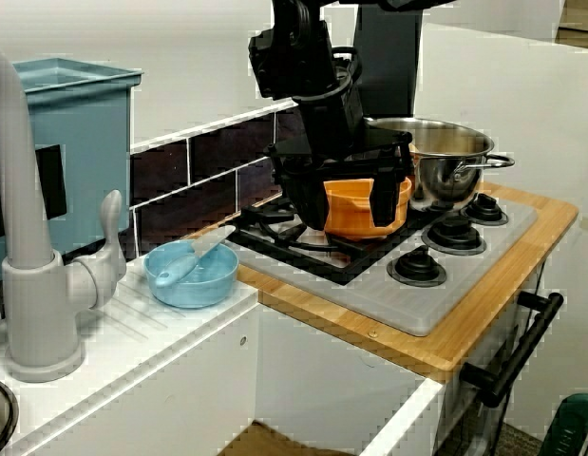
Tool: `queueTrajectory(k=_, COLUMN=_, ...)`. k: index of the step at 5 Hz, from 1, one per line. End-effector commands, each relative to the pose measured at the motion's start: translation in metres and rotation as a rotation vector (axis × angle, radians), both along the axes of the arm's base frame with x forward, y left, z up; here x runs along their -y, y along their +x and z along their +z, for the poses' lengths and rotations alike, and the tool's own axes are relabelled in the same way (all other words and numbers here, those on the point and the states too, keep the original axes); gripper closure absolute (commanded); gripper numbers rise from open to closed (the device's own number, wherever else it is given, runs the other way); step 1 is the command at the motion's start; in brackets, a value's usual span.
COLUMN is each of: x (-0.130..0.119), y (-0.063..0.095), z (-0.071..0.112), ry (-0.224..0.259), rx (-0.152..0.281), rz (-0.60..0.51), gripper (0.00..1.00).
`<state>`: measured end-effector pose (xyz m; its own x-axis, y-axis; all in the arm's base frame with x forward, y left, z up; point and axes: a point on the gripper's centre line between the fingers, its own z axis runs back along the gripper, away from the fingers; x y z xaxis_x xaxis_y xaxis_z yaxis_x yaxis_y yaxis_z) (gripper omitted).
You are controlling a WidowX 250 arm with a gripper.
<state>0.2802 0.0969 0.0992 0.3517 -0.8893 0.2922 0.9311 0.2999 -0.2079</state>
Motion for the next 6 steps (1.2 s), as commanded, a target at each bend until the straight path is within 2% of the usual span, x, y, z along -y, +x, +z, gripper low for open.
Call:
queueTrajectory(k=1, x=0.000, y=0.000, z=0.000, ry=0.000, rx=0.000, rz=0.000, gripper=0.00)
queueTrajectory(k=3, x=-0.006, y=0.027, z=0.007, ry=0.040, rx=0.014, rz=-0.004, gripper=0.00)
queueTrajectory(k=4, x=-0.012, y=0.037, z=0.013, ry=0.057, rx=0.038, rz=0.000, gripper=0.00)
queueTrajectory(k=6, x=-0.013, y=0.049, z=0.018, ry=0.145, rx=0.141, rz=0.000, gripper=0.00)
